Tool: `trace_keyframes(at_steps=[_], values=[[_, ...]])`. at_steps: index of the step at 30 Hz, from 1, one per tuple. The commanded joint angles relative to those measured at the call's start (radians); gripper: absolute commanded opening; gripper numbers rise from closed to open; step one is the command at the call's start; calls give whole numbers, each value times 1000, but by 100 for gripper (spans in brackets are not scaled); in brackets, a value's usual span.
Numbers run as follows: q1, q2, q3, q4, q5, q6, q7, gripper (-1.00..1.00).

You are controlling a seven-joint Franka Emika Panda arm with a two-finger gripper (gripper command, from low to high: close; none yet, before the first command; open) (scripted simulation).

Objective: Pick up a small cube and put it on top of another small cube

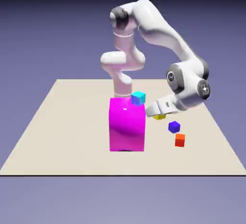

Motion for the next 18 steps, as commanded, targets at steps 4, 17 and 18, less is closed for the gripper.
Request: trace_keyframes(at_steps=[4,17,18], values=[[15,-145,-53,-62,47,-72,-56,-100],[-11,-343,-146,-353,120,-12,-142,-100],[-11,-343,-146,-353,120,-12,-142,100]])
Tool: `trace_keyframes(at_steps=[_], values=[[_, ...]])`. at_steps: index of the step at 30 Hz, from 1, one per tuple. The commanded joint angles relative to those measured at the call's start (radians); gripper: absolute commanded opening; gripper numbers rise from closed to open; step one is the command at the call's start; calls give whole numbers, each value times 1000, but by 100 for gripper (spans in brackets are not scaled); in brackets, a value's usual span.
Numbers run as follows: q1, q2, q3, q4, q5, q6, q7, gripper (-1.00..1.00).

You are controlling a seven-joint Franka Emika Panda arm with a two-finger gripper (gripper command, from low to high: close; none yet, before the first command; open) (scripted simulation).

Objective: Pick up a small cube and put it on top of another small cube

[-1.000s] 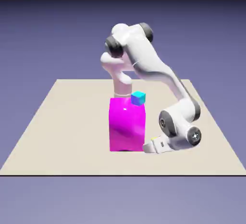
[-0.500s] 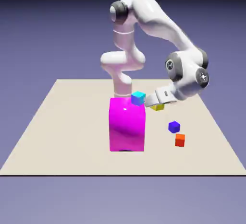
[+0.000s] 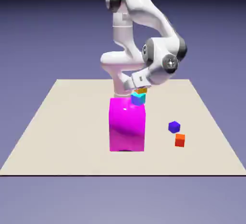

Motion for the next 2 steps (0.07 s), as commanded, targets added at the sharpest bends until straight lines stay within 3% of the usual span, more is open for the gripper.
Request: trace_keyframes(at_steps=[1,2], values=[[0,0,0,0,0,0,0,100],[1,10,1,36,0,-27,1,100]])
